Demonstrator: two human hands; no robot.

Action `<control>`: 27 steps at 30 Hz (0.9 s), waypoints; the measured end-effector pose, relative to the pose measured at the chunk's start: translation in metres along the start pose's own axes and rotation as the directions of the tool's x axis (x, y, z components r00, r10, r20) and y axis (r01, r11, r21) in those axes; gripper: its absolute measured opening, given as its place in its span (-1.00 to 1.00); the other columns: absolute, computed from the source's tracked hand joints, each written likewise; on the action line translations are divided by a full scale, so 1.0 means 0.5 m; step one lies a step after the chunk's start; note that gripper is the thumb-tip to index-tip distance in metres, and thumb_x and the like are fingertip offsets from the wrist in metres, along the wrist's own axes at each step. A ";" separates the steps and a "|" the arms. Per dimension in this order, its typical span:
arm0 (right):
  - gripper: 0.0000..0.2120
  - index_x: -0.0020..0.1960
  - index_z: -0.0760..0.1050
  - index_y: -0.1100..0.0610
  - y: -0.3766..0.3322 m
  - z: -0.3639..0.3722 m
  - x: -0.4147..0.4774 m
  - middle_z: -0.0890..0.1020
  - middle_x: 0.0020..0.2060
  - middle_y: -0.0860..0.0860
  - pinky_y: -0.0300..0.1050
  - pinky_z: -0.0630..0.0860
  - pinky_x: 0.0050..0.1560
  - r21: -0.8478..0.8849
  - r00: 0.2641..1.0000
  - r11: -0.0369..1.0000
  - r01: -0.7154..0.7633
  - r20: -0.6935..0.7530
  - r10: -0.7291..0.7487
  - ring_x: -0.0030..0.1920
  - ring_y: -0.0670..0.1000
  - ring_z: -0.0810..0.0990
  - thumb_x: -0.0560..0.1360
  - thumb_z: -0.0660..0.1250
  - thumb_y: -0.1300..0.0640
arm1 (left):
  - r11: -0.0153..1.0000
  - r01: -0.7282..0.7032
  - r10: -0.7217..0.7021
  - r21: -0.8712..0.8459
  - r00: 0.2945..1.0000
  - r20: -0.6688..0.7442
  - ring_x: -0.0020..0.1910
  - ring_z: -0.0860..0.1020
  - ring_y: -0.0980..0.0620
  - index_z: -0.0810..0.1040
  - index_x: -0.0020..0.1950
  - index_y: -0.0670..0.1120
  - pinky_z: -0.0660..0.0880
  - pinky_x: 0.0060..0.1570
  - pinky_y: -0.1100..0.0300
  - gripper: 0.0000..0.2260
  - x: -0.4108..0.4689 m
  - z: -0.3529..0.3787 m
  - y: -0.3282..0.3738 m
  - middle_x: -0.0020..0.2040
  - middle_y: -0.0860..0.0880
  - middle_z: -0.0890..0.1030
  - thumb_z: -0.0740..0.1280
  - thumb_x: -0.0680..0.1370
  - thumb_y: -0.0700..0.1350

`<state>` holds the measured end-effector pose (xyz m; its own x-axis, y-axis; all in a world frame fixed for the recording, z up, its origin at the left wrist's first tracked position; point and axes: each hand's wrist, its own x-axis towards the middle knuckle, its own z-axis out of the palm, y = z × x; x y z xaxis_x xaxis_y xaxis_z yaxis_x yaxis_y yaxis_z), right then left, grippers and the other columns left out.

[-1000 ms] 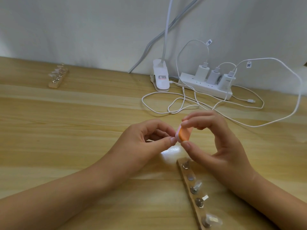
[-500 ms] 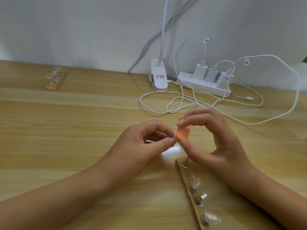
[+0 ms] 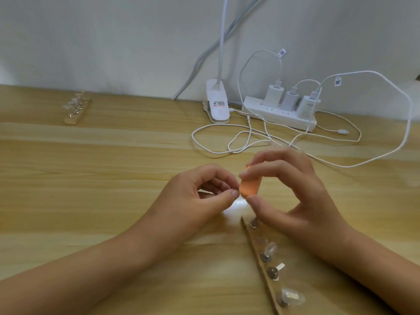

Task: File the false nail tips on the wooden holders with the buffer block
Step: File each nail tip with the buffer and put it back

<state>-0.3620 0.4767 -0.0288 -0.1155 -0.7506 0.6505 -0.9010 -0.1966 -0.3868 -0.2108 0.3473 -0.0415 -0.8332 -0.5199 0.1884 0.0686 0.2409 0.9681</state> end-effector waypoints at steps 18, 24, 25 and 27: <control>-0.74 0.11 0.57 0.02 0.006 -0.004 0.011 0.59 0.05 -0.09 0.05 0.39 0.26 0.075 0.986 0.984 -0.164 0.010 0.164 0.15 -0.02 0.53 0.45 0.40 -0.02 | 1.000 0.019 -0.019 -0.003 1.000 -0.008 -0.28 0.52 0.22 0.63 -0.24 0.12 0.44 -0.27 0.39 -0.97 0.001 0.001 -0.006 -0.29 0.13 0.59 0.43 0.36 -0.02; -0.69 0.20 0.55 0.02 0.006 0.000 0.011 0.59 0.07 -0.04 0.10 0.40 0.27 0.121 0.985 0.977 -0.174 0.016 0.174 0.17 0.01 0.54 0.47 0.46 0.09 | 0.995 0.051 -0.051 -0.090 0.999 0.007 -0.25 0.61 0.13 0.62 -0.23 0.08 0.50 -0.17 0.31 -0.97 0.002 -0.002 -0.004 -0.21 -0.06 0.69 0.45 0.36 -0.04; -0.70 0.19 0.56 0.03 0.010 -0.003 0.014 0.59 0.06 -0.04 0.10 0.40 0.27 0.139 0.976 0.967 -0.214 -0.011 0.218 0.16 -0.01 0.54 0.47 0.47 0.11 | 0.993 0.058 -0.057 -0.103 0.998 0.016 -0.24 0.62 0.12 0.63 -0.22 0.08 0.51 -0.16 0.31 -0.96 0.002 -0.002 -0.004 -0.22 -0.05 0.70 0.45 0.37 -0.05; -0.71 0.18 0.54 0.02 0.005 -0.004 0.017 0.59 0.07 -0.04 0.03 0.41 0.26 0.169 0.976 0.965 -0.200 -0.047 0.211 0.18 0.01 0.54 0.47 0.43 0.05 | 0.989 0.059 -0.056 -0.136 0.998 0.031 -0.24 0.62 0.12 0.63 -0.22 0.06 0.52 -0.16 0.31 -0.96 0.002 -0.003 -0.003 -0.22 -0.03 0.70 0.44 0.38 -0.07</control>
<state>-0.3663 0.4710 -0.0228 -0.3221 -0.7450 0.5841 -0.7757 -0.1460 -0.6139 -0.2106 0.3452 -0.0423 -0.8521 -0.5073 0.1289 0.0929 0.0959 0.9911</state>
